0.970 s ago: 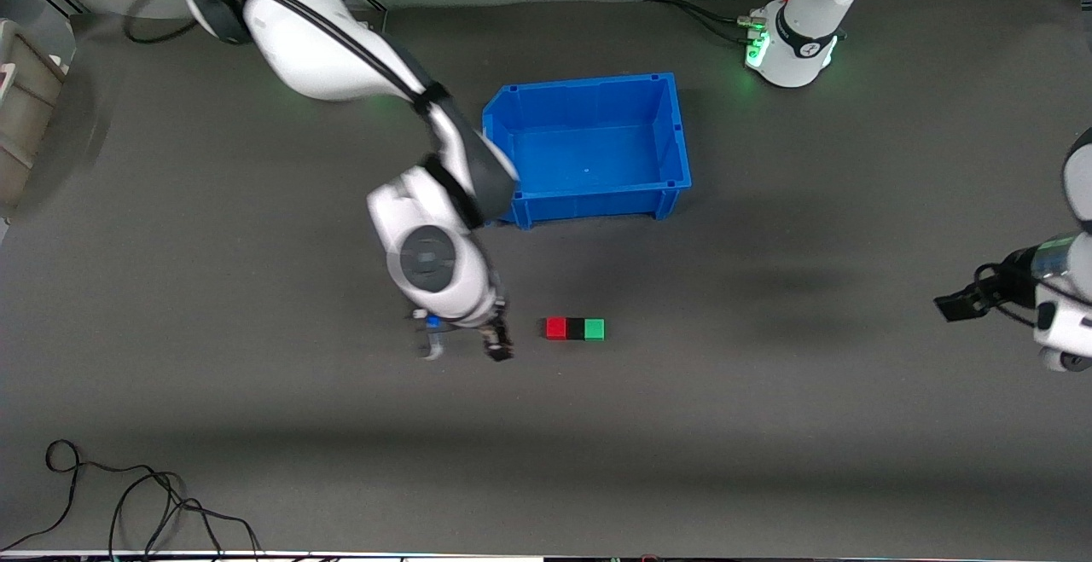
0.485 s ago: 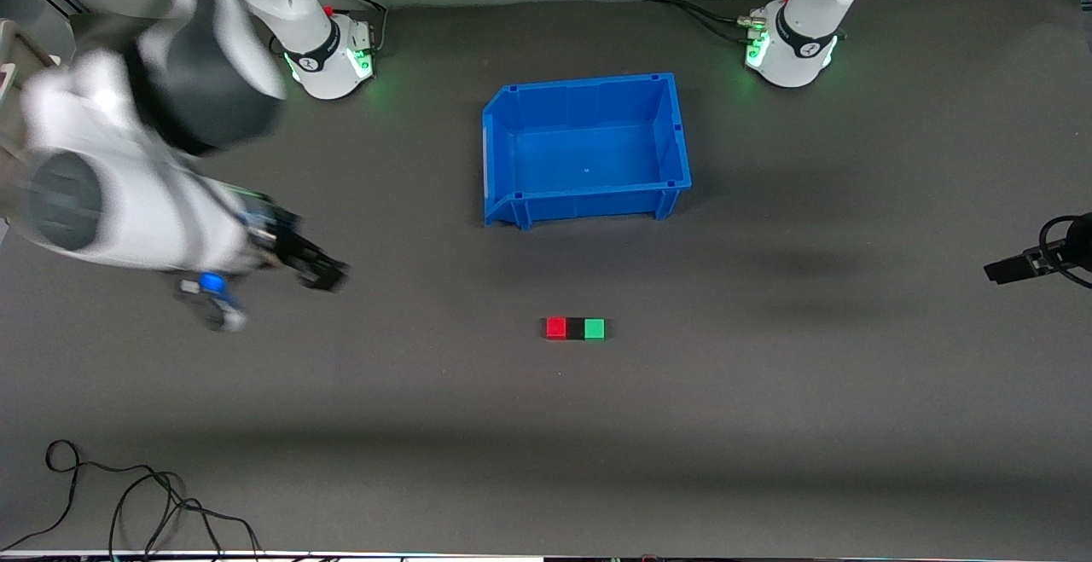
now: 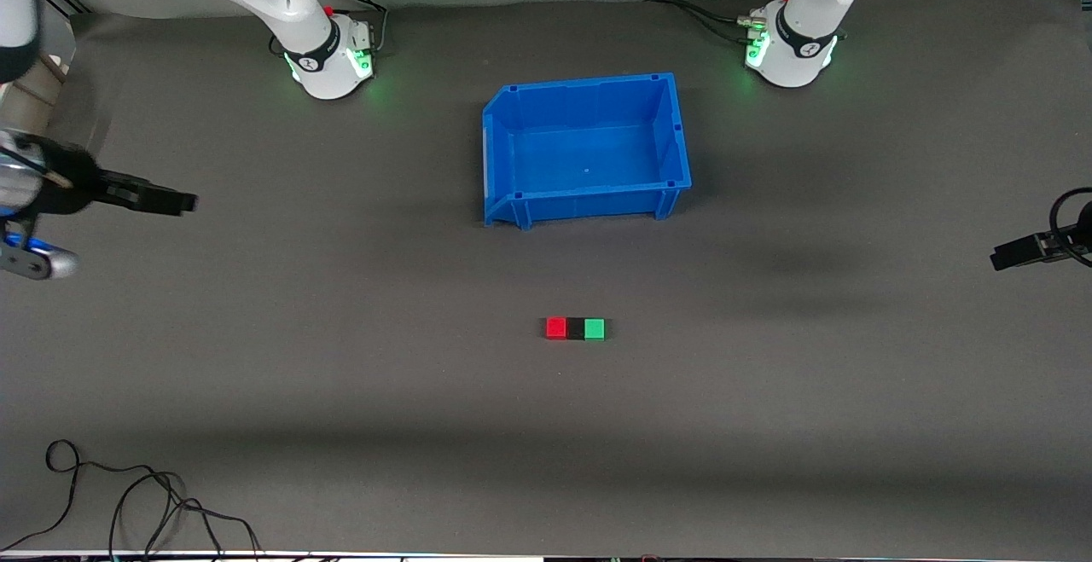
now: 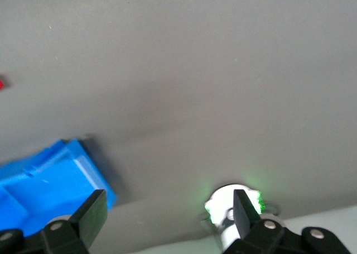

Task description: Attach green and red cubes to black cube

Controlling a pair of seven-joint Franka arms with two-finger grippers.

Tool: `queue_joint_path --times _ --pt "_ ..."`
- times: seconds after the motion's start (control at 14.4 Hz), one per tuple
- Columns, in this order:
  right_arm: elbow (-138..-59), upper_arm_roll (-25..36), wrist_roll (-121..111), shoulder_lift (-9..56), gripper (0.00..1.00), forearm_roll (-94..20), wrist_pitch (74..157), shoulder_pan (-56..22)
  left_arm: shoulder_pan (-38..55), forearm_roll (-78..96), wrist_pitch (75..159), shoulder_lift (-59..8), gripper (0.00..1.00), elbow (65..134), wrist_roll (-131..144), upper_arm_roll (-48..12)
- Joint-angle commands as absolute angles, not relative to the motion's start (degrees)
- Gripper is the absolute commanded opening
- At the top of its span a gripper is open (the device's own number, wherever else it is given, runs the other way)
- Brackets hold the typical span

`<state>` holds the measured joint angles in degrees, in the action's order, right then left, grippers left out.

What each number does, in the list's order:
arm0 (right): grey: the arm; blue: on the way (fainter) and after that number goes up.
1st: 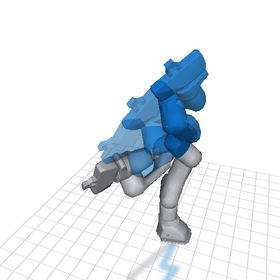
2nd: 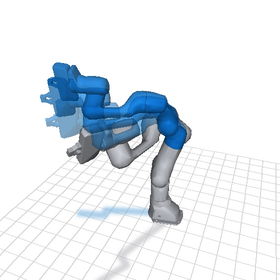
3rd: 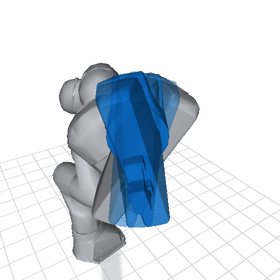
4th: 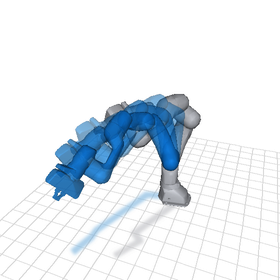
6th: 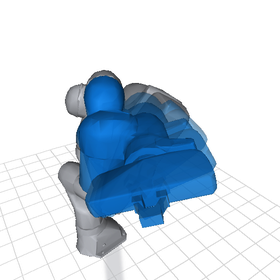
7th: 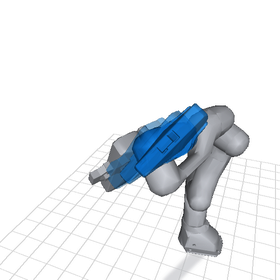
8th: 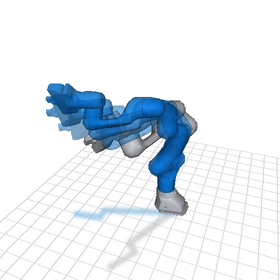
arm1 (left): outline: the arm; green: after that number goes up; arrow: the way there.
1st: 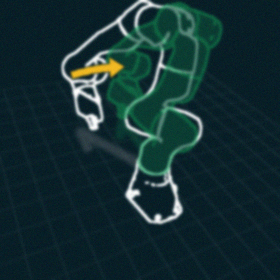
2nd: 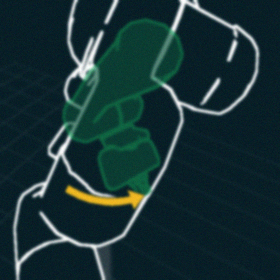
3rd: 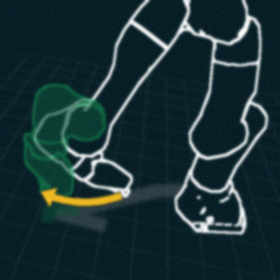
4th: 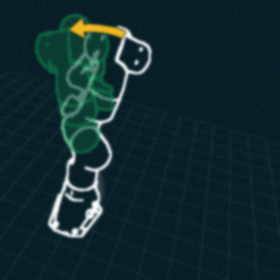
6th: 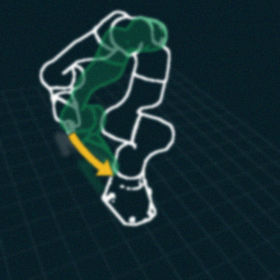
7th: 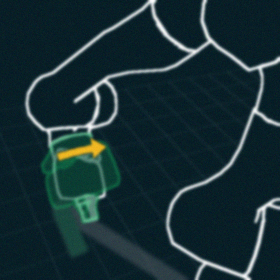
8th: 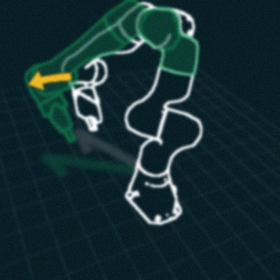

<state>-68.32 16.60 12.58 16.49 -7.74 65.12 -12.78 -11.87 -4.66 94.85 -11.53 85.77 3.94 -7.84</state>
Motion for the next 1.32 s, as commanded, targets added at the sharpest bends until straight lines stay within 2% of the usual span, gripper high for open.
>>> queue_joint_path --times 0.0,0.21,0.35,0.55,1.04,1.11,1.25 --pt "-73.9 17.1 5.6 14.7 1.0 -5.0 70.8 -14.3 -10.4 -4.2 95.1 -9.8 1.0 87.4 4.0 -7.8" --pt "-81.1 17.1 4.8 11.7 1.0 -4.7 81.2 -16.0 -10.3 -4.1 96.4 -7.4 1.0 90.7 3.4 -8.3" --pt "-82.8 17.1 4.8 10.4 1.0 -4.3 84.8 -16.4 -9.8 -4.0 96.7 -6.0 1.0 91.5 3.4 -9.1" --pt "-82.8 17.1 4.6 10.3 1.0 -3.3 86.0 -16.4 -8.7 -4.0 96.9 -3.9 1.0 93.6 3.2 -9.1" --pt "-83.1 16.4 1.8 9.8 1.0 -2.7 86.7 -14.9 -8.6 -4.0 96.4 -3.6 1.0 93.4 3.2 -9.1" --pt "-83.5 14.7 1.8 9.3 1.0 -2.7 86.7 -12.8 -8.5 -4.0 96.3 -3.6 1.0 93.4 3.1 -9.1" --pt "-86.5 6.0 1.8 6.5 1.0 -2.2 87.6 -4.3 -7.8 -4.0 96.2 -3.5 1.0 93.4 3.2 -9.1"
